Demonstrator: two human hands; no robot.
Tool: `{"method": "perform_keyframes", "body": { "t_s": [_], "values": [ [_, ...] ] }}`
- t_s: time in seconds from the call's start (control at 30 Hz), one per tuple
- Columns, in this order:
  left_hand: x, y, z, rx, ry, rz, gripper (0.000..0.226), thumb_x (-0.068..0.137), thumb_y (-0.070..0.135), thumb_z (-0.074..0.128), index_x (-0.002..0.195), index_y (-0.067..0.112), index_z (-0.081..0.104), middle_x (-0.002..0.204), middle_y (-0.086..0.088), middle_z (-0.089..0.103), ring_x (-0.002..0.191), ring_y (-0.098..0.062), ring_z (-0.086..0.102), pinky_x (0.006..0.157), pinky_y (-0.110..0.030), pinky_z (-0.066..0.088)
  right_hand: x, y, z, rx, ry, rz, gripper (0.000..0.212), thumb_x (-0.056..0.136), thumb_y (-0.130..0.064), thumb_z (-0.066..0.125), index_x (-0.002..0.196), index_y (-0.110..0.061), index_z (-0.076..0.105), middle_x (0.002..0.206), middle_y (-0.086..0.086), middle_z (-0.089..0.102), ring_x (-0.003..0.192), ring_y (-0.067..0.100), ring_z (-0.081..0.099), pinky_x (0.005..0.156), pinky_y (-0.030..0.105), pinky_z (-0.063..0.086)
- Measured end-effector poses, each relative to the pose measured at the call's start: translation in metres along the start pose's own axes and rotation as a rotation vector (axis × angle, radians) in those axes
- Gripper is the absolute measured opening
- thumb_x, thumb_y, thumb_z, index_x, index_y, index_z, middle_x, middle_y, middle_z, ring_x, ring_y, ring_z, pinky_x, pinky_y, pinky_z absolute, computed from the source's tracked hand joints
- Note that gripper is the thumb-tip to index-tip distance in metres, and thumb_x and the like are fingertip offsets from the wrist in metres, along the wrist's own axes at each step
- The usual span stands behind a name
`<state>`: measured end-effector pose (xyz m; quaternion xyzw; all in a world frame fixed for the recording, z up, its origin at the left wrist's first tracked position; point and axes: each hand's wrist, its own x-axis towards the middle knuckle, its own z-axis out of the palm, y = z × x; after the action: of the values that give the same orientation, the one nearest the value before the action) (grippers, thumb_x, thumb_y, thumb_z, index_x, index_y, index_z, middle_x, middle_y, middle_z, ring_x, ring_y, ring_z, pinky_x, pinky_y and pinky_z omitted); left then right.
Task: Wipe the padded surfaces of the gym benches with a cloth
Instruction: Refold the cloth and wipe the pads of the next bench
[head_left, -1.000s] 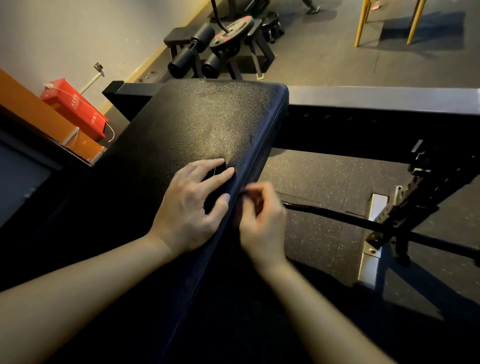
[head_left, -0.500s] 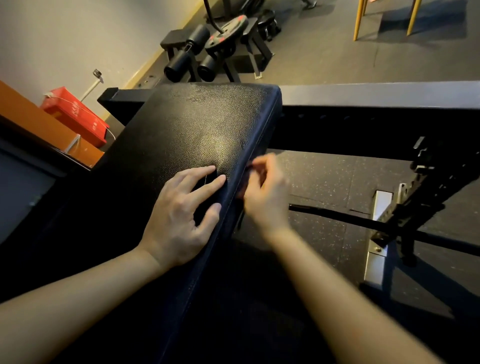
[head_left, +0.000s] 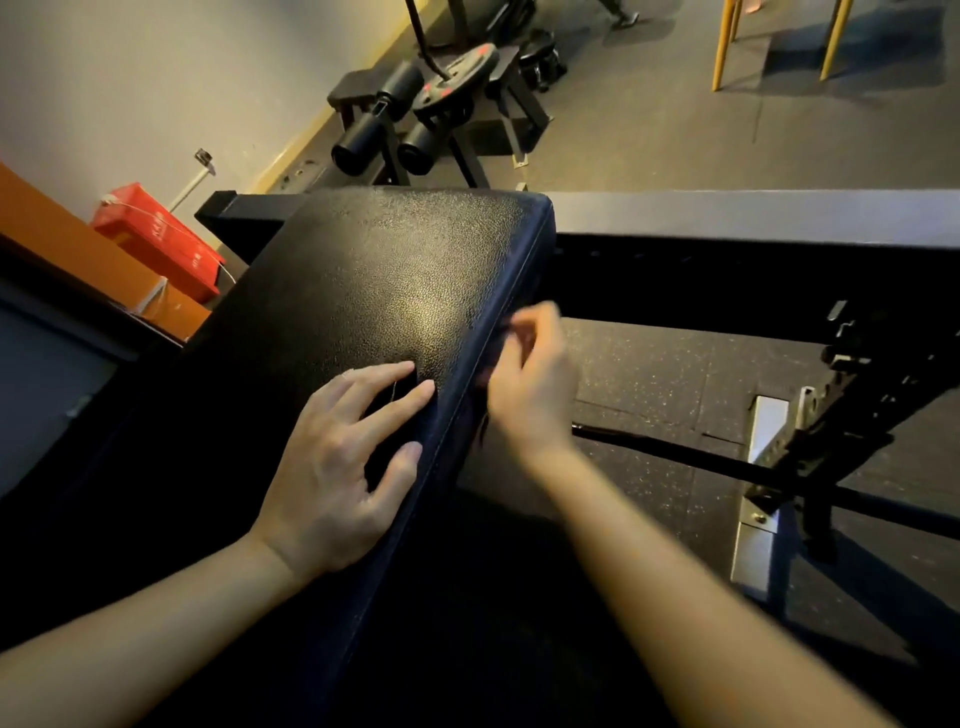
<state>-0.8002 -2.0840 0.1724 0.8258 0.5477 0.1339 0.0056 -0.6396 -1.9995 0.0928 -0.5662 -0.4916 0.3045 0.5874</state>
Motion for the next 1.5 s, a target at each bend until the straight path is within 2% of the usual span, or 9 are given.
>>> {"method": "perform_keyframes", "body": {
  "t_s": [0.17, 0.4, 0.67, 0.77, 0.9, 1.13, 1.33, 1.43, 1.5],
  "values": [
    [0.002, 0.0, 0.0, 0.015, -0.017, 0.008, 0.049, 0.094, 0.034, 0.051, 0.137, 0.014, 0.065, 0.146, -0.004, 0.055, 0.135, -0.024, 0.049, 0.117, -0.042, 0.033, 0.104, 0.024, 0.007, -0.119, 0.08, 0.185, 0.009, 0.096, -0.006, 0.051, 0.101, -0.01, 0.057, 0.099, 0.007, 0.065, 0.093, 0.026, 0.063, 0.08, 0.035, 0.051],
    [0.0, -0.001, 0.001, 0.029, -0.029, 0.005, 0.051, 0.094, 0.034, 0.051, 0.139, 0.015, 0.064, 0.149, -0.003, 0.053, 0.137, -0.025, 0.048, 0.118, -0.049, 0.033, -0.068, 0.003, -0.017, 0.081, -0.195, 0.0, 0.015, 0.089, -0.008, 0.052, 0.099, -0.017, 0.057, 0.089, 0.001, 0.064, 0.082, 0.022, 0.063, 0.075, 0.041, 0.052],
    [0.001, 0.0, 0.001, 0.033, -0.04, -0.002, 0.051, 0.094, 0.035, 0.05, 0.14, 0.017, 0.063, 0.149, -0.003, 0.052, 0.138, -0.023, 0.046, 0.12, -0.046, 0.03, 0.12, 0.033, 0.002, -0.138, 0.031, 0.155, 0.009, 0.096, -0.004, 0.05, 0.1, -0.007, 0.058, 0.098, 0.012, 0.068, 0.092, 0.03, 0.065, 0.076, 0.035, 0.049],
    [0.0, 0.0, 0.001, 0.053, -0.048, -0.004, 0.052, 0.094, 0.036, 0.05, 0.141, 0.017, 0.062, 0.149, -0.003, 0.052, 0.138, -0.024, 0.047, 0.119, -0.048, 0.031, 0.06, 0.024, 0.0, -0.061, 0.007, 0.102, 0.012, 0.092, -0.001, 0.051, 0.097, -0.011, 0.056, 0.089, 0.008, 0.064, 0.082, 0.024, 0.061, 0.07, 0.035, 0.046],
    [0.001, 0.0, 0.001, 0.049, -0.05, -0.007, 0.052, 0.094, 0.035, 0.05, 0.141, 0.017, 0.062, 0.15, -0.003, 0.052, 0.138, -0.024, 0.046, 0.12, -0.044, 0.03, -0.043, 0.013, -0.02, 0.049, -0.285, -0.083, 0.011, 0.089, -0.006, 0.051, 0.096, -0.015, 0.053, 0.087, 0.003, 0.061, 0.079, 0.022, 0.058, 0.07, 0.037, 0.045],
    [0.002, -0.002, 0.0, 0.04, -0.061, -0.009, 0.052, 0.094, 0.036, 0.049, 0.142, 0.018, 0.061, 0.15, -0.002, 0.051, 0.139, -0.023, 0.045, 0.121, -0.043, 0.029, 0.127, 0.02, -0.002, -0.192, -0.077, 0.113, 0.01, 0.1, -0.008, 0.047, 0.105, -0.01, 0.055, 0.104, 0.011, 0.066, 0.094, 0.026, 0.063, 0.079, 0.039, 0.052],
    [0.0, -0.005, 0.001, 0.04, -0.061, -0.005, 0.052, 0.094, 0.036, 0.048, 0.143, 0.02, 0.06, 0.151, 0.0, 0.05, 0.139, -0.022, 0.046, 0.122, -0.043, 0.027, 0.129, 0.032, -0.043, -0.066, 0.157, 0.276, 0.011, 0.094, -0.02, 0.066, 0.104, -0.018, 0.061, 0.099, -0.002, 0.068, 0.091, 0.015, 0.066, 0.073, 0.023, 0.052],
    [0.0, -0.005, 0.001, 0.035, -0.063, -0.006, 0.052, 0.094, 0.036, 0.048, 0.142, 0.02, 0.061, 0.15, 0.0, 0.051, 0.138, -0.022, 0.046, 0.122, -0.038, 0.025, 0.138, 0.035, -0.061, 0.023, 0.343, 0.368, 0.024, 0.091, -0.021, 0.069, 0.114, -0.017, 0.06, 0.107, 0.0, 0.064, 0.1, 0.02, 0.065, 0.089, 0.035, 0.056],
    [0.0, -0.005, 0.0, 0.035, -0.069, -0.012, 0.052, 0.094, 0.037, 0.048, 0.143, 0.021, 0.06, 0.15, 0.001, 0.051, 0.138, -0.021, 0.046, 0.122, -0.038, 0.025, 0.139, 0.029, -0.055, 0.145, 0.344, 0.444, 0.034, 0.09, -0.015, 0.071, 0.121, -0.015, 0.057, 0.113, 0.002, 0.062, 0.103, 0.019, 0.064, 0.086, 0.03, 0.055]
  ]
}}
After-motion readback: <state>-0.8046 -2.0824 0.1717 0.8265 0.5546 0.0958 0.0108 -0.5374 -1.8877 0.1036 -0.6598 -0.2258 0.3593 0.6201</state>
